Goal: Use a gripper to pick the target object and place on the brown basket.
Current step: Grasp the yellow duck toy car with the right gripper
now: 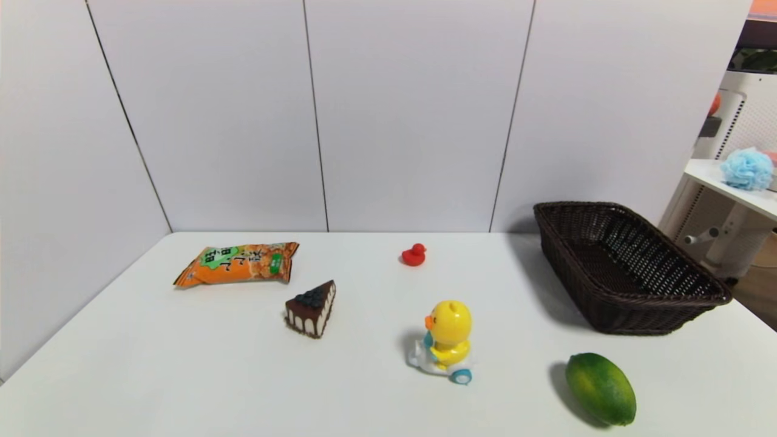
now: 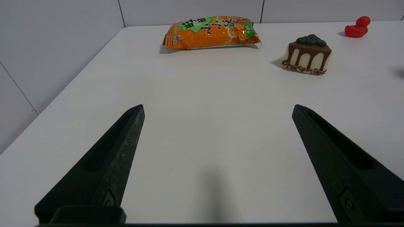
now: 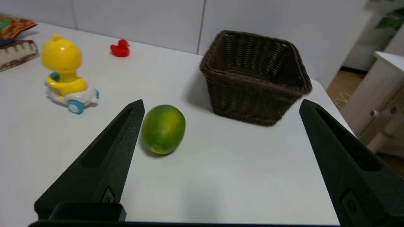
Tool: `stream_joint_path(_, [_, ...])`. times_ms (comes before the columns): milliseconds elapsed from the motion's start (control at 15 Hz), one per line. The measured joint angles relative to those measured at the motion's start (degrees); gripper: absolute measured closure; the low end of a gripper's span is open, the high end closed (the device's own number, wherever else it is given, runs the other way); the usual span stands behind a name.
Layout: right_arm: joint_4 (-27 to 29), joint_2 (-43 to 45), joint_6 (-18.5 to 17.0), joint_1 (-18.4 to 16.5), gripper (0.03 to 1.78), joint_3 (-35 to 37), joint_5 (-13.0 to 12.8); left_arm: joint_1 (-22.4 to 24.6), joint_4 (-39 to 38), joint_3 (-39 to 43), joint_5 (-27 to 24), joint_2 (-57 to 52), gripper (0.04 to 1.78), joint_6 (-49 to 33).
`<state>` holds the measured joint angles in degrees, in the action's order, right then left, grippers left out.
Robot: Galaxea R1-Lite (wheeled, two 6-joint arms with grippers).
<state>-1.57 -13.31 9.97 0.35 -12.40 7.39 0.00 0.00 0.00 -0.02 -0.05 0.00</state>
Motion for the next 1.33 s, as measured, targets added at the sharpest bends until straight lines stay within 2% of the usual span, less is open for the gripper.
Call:
stream_joint_path(133, [0.34, -8.68, 4.72, 0.13, 0.11, -6.25, 6.11, 0.0, 0.0, 0.0, 0.0, 0.0, 0.13, 0.0])
stream_joint_path(267, [1.88, -17.73, 9.37, 0.22, 0.11, -12.13, 13.64, 0.0, 0.0, 0.0, 0.02, 0.0, 0.13, 0.0])
stream_joint_path(400, [6.12, -26.89, 13.9, 0.3, 0.11, -18.94, 21.82, 0.0, 0.0, 0.0, 0.02, 0.0, 0.13, 0.0])
stream_joint_path(467, [8.92, -31.04, 15.87, 0.35, 0.11, -22.14, 25.03, 0.0, 0.0, 0.0, 0.02, 0.0, 0.13, 0.0])
stream_joint_path(533, [11.98, -35.02, 17.83, 0.44, 0.11, -25.0, 27.2, 0.0, 0.0, 0.0, 0.0, 0.0, 0.13, 0.0])
stream_joint_path(667, [17.51, -42.42, 21.7, 1.43, 0.11, -30.38, 29.25, 0.0, 0.0, 0.0, 0.0, -0.02, 0.13, 0.02])
stream_joint_path(800, [20.7, -49.59, 24.23, 5.34, 0.11, -35.21, 29.76, 0.0, 0.0, 0.0, -0.02, 0.0, 0.13, 0.02])
stream_joint_path(933, [21.31, -55.43, 25.39, 9.86, 0.11, -38.47, 29.76, 0.0, 0.0, 0.0, 0.02, 0.0, 0.13, 0.02])
stream_joint_path(1067, [21.41, -60.14, 26.14, 12.84, 0.11, -39.36, 29.93, 0.0, 0.0, 0.0, 0.0, 0.0, 0.13, 0.0])
stream_joint_path(1333, [21.3, -68.0, 26.95, 15.9, 0.11, -39.28, 29.93, 0.0, 0.0, 0.0, 0.0, -0.02, 0.13, 0.0])
